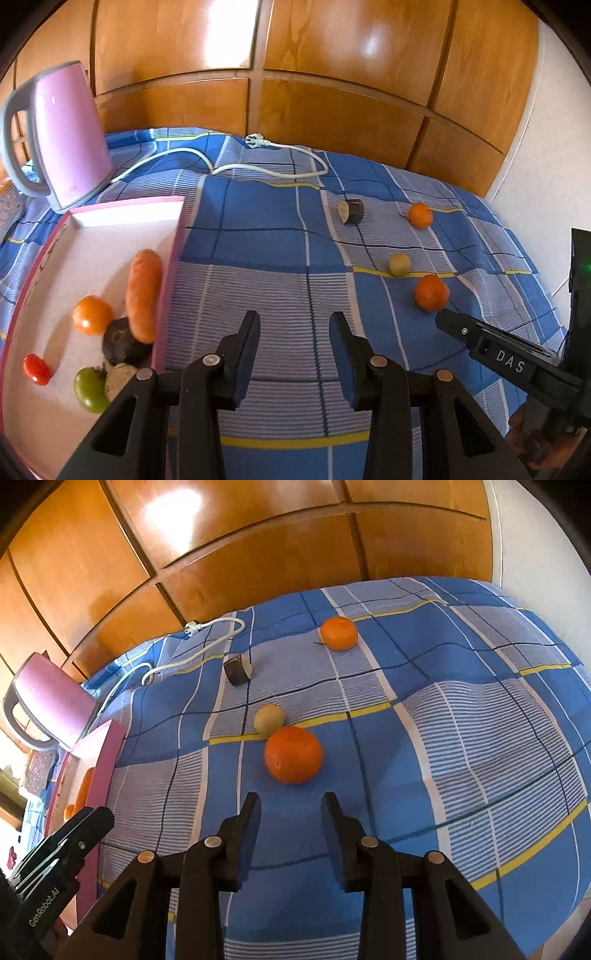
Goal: Organize fruits
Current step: 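Withdraw both open tools from the tray toward the remaining produce, then grasp dark cylindrical piece with left tool while right tool grasps an orange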
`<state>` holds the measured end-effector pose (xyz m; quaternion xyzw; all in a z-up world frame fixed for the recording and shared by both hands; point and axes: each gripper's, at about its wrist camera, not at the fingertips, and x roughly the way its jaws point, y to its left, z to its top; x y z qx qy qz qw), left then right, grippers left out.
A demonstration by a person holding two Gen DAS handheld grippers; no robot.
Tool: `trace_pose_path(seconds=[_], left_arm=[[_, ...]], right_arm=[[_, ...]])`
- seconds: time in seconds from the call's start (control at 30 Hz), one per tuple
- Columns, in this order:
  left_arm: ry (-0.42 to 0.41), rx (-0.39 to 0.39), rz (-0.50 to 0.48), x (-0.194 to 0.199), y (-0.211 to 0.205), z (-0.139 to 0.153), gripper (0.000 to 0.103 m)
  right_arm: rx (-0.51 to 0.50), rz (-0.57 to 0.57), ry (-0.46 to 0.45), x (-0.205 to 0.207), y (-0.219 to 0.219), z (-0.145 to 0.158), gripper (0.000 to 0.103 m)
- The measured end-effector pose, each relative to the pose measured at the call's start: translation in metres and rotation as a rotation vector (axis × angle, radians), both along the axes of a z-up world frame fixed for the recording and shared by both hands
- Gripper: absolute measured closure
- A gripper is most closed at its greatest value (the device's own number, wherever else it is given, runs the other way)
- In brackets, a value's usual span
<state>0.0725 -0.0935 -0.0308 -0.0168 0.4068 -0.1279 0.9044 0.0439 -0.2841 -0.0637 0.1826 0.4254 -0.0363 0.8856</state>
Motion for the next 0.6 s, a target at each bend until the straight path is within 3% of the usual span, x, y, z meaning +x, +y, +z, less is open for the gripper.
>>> trace_pose_path(seconds=[0.6], left_arm=[[0.037,-0.019,-0.032,0.041,-0.031,-0.012,0.064]], right_arm=[[-0.028,0.006,-0.004,0.032,-0.005,-0.007,0.063]])
